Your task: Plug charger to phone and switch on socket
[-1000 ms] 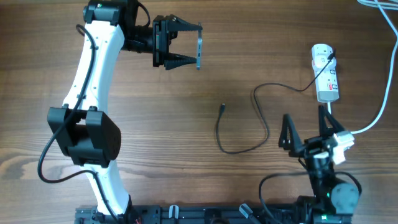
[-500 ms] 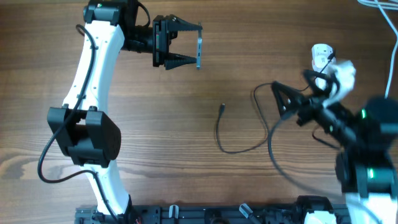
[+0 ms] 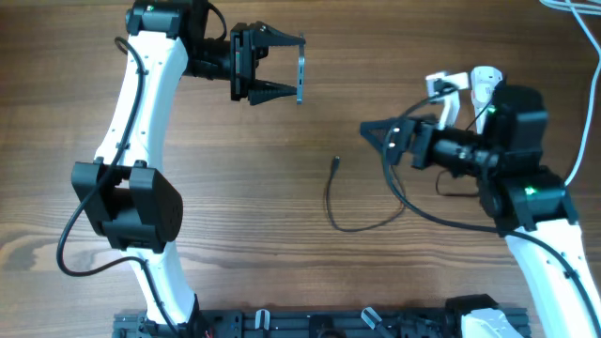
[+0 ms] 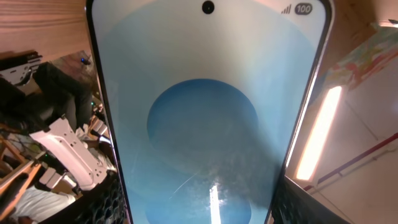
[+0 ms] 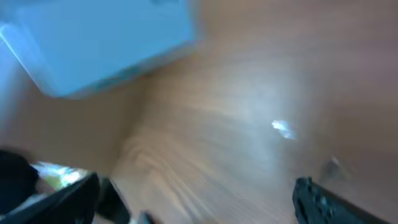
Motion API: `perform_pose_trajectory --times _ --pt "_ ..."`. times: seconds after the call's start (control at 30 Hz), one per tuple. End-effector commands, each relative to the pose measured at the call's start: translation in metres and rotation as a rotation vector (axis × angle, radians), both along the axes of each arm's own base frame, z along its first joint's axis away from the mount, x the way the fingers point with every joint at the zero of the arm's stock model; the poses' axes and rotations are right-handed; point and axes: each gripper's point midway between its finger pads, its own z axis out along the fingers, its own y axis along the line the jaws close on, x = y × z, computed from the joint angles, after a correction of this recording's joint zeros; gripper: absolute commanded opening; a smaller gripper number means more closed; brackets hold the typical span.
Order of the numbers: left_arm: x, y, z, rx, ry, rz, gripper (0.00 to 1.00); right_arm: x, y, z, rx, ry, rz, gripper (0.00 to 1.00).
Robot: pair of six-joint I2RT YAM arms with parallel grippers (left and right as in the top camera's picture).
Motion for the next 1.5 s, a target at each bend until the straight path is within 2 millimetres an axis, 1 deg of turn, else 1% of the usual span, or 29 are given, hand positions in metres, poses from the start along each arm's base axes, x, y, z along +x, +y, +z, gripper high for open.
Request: perform_pose_trajectory --times 0.0,0.03,0.07,0.1,0.13,0.17,0.2,0.23,0.3,0.4,0.5,0.57,0.63,0.67,0.73,0.83,0.97,1.03,1.1,1.17,1.3,1.47 --pt "-0.005 0.003 0.022 -0.051 -0.037 0.004 0.59 0.025 -0.039 0.025 -0.39 -0.106 -0.281 0.99" --pt "-0.005 0.002 0.022 -0.049 -0.038 0.004 0.59 0.023 -0.039 0.031 -0.43 -0.105 -0.292 1.0" --pt "-0.004 0.002 0.021 -0.041 -0.039 0.004 0.59 0.022 -0.034 0.039 -0.453 -0.11 -0.295 1.0" --pt "-0.004 0.002 0.02 -0.034 -0.039 0.004 0.59 0.022 -0.027 0.046 -0.44 -0.118 -0.29 1.0" --pt "-0.004 0.003 0.018 -0.027 -0.04 0.005 0.59 0.021 -0.009 0.058 -0.402 -0.15 -0.243 1.0" --pt "-0.004 0.003 0.017 -0.018 -0.041 0.005 0.59 0.019 0.003 0.064 -0.378 -0.175 -0.204 1.0" --pt "-0.004 0.003 0.015 -0.009 -0.042 0.005 0.59 0.018 0.01 0.068 -0.366 -0.19 -0.188 1.0" --pt "-0.004 0.003 0.013 0.002 -0.043 0.006 0.59 0.015 0.023 0.072 -0.35 -0.216 -0.158 1.0" --pt "-0.004 0.003 0.011 0.018 -0.044 0.006 0.59 0.01 0.036 0.072 -0.342 -0.222 -0.126 0.99" --pt "-0.004 0.003 0.007 0.038 -0.041 0.007 0.58 0.008 0.05 0.064 -0.356 -0.195 -0.085 0.99" --pt "0.0 0.004 -0.002 0.095 -0.016 0.017 0.59 0.012 0.056 0.059 -0.407 -0.157 -0.075 1.0" --pt "0.005 0.003 -0.003 0.106 -0.033 0.024 0.58 0.017 0.061 0.063 -0.447 -0.151 -0.068 1.0" --pt "0.012 0.003 -0.007 0.129 -0.042 0.037 0.58 0.02 0.071 0.071 -0.481 -0.17 -0.048 1.0" --pt "0.018 0.004 -0.011 0.162 -0.033 0.054 0.58 0.022 0.077 0.077 -0.496 -0.183 -0.049 0.99" --pt "0.025 0.004 -0.015 0.193 -0.026 0.075 0.58 0.026 0.087 0.077 -0.499 -0.197 -0.043 0.99" --pt "0.03 0.004 -0.015 0.194 -0.029 0.086 0.58 0.036 0.1 0.067 -0.505 -0.193 -0.036 1.0" --pt "0.03 0.004 -0.015 0.194 -0.028 0.087 0.58 0.062 0.121 0.05 -0.498 -0.201 -0.039 1.0" --pt "0.03 0.004 -0.015 0.194 -0.028 0.087 0.57 0.072 0.125 0.04 -0.514 -0.199 -0.058 0.99" --pt "0.03 0.004 -0.015 0.194 -0.029 0.087 0.57 0.084 0.118 0.031 -0.561 -0.194 -0.124 0.99" --pt "0.03 0.004 -0.015 0.194 -0.03 0.087 0.57 0.09 0.112 0.031 -0.582 -0.198 -0.169 0.99" --pt "0.036 0.004 -0.015 0.2 -0.08 0.097 0.57 0.09 0.113 0.034 -0.571 -0.207 -0.169 0.99" --pt "0.041 0.007 -0.025 0.262 -0.089 0.121 0.56 0.089 0.112 0.033 -0.576 -0.201 -0.168 1.0"
